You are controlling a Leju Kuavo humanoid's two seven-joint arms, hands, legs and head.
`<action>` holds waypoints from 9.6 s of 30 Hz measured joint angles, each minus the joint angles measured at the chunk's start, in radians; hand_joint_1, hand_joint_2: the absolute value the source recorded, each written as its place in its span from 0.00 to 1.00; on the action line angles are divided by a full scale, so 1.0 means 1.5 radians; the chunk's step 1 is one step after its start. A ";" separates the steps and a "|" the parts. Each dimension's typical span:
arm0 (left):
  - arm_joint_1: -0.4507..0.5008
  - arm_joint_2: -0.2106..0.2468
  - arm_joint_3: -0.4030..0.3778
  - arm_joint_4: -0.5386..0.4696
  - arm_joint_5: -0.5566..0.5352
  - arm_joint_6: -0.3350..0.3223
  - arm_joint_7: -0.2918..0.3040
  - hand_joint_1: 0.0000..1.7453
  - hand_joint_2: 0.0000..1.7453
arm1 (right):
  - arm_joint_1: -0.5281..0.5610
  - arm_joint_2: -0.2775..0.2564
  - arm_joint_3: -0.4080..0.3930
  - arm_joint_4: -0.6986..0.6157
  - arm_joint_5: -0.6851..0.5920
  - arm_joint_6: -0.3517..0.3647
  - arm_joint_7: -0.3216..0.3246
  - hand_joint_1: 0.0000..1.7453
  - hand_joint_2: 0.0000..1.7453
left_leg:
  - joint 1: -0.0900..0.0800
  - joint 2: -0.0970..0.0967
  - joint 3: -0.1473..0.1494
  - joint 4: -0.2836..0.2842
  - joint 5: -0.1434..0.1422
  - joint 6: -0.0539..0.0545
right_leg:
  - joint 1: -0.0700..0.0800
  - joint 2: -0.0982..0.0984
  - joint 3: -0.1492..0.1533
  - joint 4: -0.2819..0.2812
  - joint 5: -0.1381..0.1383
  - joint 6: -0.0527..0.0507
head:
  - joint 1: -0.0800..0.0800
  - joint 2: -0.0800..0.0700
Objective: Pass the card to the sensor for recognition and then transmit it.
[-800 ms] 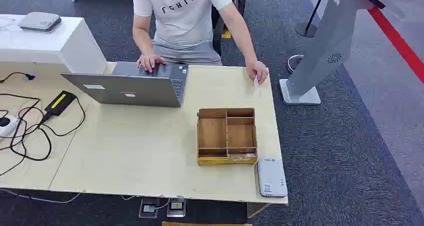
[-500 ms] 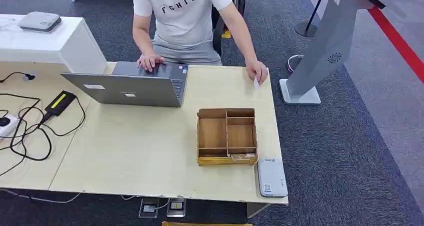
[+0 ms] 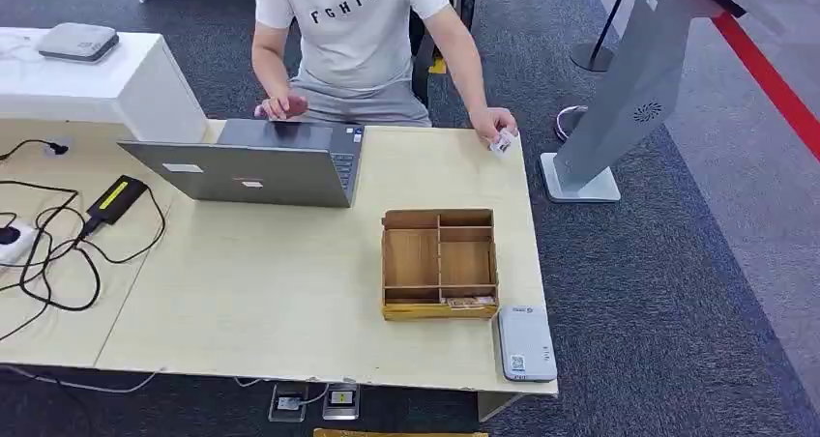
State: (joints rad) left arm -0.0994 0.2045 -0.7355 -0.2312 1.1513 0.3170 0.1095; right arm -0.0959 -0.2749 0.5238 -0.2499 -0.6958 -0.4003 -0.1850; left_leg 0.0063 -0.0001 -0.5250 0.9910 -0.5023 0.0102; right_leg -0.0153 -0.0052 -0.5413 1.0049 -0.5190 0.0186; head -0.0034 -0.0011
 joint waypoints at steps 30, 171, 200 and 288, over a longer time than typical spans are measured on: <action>-0.007 0.037 -0.074 0.011 -0.041 -0.101 -0.027 0.00 1.00 | -0.175 -0.336 -0.107 0.005 -0.109 0.210 -0.208 0.00 0.00 | 0.000 -0.004 -0.001 0.000 0.001 0.001 | 0.000 -0.005 -0.001 0.000 0.000 0.000 | -0.001 0.000; -0.013 0.019 -0.137 0.017 -0.005 -0.044 0.030 0.00 1.00 | -0.207 -0.212 0.087 -0.790 1.009 0.062 0.238 1.00 1.00 | 0.001 -0.006 -0.008 0.000 0.009 -0.004 | 0.002 -0.007 -0.009 0.005 0.004 -0.005 | -0.002 0.000; -0.014 0.021 -0.138 0.017 -0.007 -0.041 0.021 0.00 1.00 | -0.099 -0.240 0.138 -0.845 0.941 0.012 0.269 1.00 1.00 | 0.001 -0.005 -0.008 0.000 0.009 -0.004 | 0.002 -0.007 -0.009 0.005 0.004 -0.005 | -0.002 0.000; -0.014 0.025 -0.138 0.017 0.003 -0.035 0.026 0.00 1.00 | -0.110 -0.211 0.281 -0.696 0.811 -0.063 0.192 1.00 1.00 | 0.001 -0.005 -0.008 0.000 0.009 -0.004 | 0.002 -0.007 -0.009 0.005 0.004 -0.005 | -0.002 0.000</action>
State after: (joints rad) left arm -0.1200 0.2426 -0.9419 -0.2064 1.1551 0.2640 0.1492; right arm -0.2608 -0.5909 0.9445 -1.2943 0.5211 -0.4948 0.1030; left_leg 0.0079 -0.0076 -0.5366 0.9912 -0.4892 0.0044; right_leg -0.0130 -0.0151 -0.5550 1.0123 -0.5126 0.0109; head -0.0065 -0.0015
